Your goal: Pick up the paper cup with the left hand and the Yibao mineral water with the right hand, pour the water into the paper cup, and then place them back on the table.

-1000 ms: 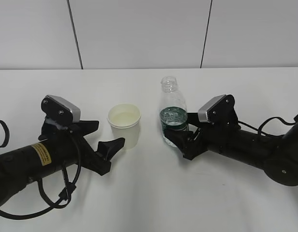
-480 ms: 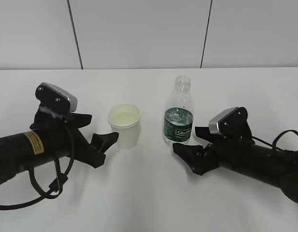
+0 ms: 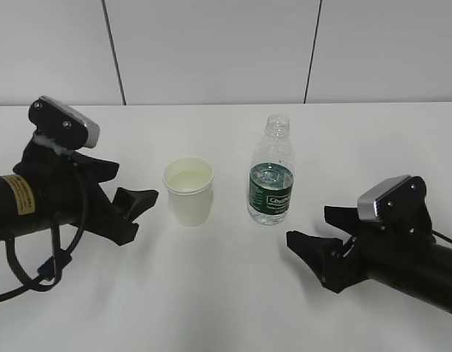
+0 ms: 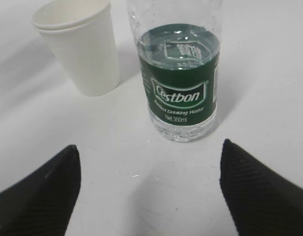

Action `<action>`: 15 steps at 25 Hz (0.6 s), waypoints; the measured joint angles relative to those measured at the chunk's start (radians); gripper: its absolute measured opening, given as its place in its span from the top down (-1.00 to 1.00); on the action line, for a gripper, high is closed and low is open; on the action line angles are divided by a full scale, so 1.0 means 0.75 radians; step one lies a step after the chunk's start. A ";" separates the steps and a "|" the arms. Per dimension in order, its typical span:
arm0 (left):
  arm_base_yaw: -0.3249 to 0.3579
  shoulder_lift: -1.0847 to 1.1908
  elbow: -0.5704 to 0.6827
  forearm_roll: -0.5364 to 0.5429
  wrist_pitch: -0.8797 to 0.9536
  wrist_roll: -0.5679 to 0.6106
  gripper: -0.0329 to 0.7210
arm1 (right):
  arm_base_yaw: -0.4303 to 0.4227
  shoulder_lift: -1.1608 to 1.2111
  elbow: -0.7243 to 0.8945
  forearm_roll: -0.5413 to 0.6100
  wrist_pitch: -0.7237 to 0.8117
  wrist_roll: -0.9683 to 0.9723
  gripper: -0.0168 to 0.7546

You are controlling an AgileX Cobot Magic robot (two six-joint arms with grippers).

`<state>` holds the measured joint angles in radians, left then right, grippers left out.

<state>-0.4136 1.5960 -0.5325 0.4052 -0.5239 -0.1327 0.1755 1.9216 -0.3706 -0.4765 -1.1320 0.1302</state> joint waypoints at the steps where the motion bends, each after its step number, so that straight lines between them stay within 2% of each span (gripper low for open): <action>1: 0.000 -0.032 0.001 0.008 0.052 -0.006 -0.52 | 0.000 -0.015 0.016 0.000 0.000 0.000 -0.73; 8: 0.000 -0.210 -0.011 0.022 0.426 -0.088 -0.51 | 0.000 -0.113 0.084 0.000 -0.011 0.000 -0.70; 15: 0.000 -0.261 -0.216 -0.010 1.003 -0.149 -0.49 | 0.000 -0.194 0.099 0.000 -0.014 0.007 -0.67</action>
<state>-0.4136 1.4001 -0.6946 0.3977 0.2281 -0.2445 0.1755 1.7758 -0.2964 -0.4765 -1.1425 0.1355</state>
